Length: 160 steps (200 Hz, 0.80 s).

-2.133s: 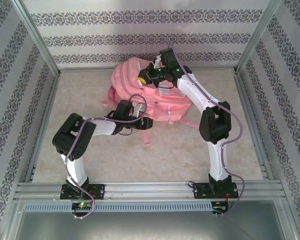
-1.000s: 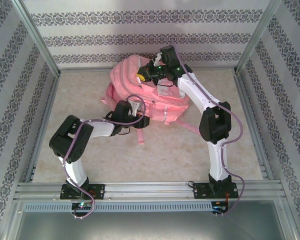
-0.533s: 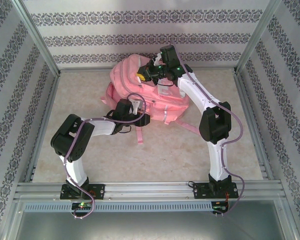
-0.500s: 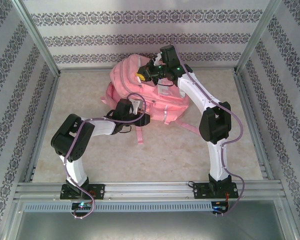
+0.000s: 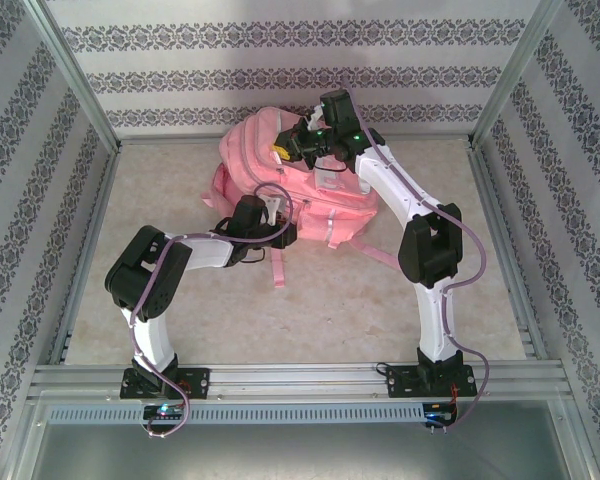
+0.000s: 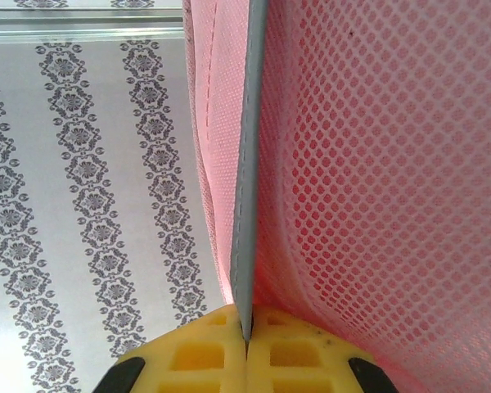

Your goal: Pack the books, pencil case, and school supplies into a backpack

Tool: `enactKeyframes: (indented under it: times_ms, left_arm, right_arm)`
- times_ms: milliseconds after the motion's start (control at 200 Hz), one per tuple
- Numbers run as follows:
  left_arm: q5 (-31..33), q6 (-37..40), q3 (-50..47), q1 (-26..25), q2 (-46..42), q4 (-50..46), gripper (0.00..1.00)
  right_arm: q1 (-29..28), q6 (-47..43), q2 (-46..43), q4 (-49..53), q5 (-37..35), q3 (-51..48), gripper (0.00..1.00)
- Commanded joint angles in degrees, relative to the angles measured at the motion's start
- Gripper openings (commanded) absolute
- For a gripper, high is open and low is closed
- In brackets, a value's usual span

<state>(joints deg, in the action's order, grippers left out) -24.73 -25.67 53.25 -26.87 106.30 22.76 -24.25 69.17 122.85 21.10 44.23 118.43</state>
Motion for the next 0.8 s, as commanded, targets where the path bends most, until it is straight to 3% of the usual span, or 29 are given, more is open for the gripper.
enactKeyframes:
  times_ms: [0,125,535,605,690,794]
  left_arm:
    - [2.8,-0.2,2.5,0.6,0.7,2.0,0.13]
    - [3.0,1.0,1.4,0.6,-0.4,1.0,0.0]
    - [7.5,5.9,1.2,0.5,-7.8,-16.4,0.0]
    - [7.8,5.3,1.4,0.6,-8.0,-19.0,0.0]
    - [7.6,3.9,0.8,0.5,-8.5,-20.1,0.0]
    - [7.0,2.3,0.2,0.5,-8.6,-21.4,0.0]
  right_arm:
    - [-1.7,1.0,-2.8,-6.2,5.5,2.4,0.0]
    - [-1.4,-1.3,-3.0,-4.3,4.9,1.7,0.0]
    - [-1.5,-22.8,-4.0,14.4,-7.9,0.7,0.0]
    - [-1.6,-25.2,-4.1,16.3,-10.9,0.7,0.12]
    - [-1.8,-27.6,-4.5,17.3,-13.6,0.0,0.34]
    - [-2.1,-30.2,-6.4,19.2,-19.6,-1.1,0.47]
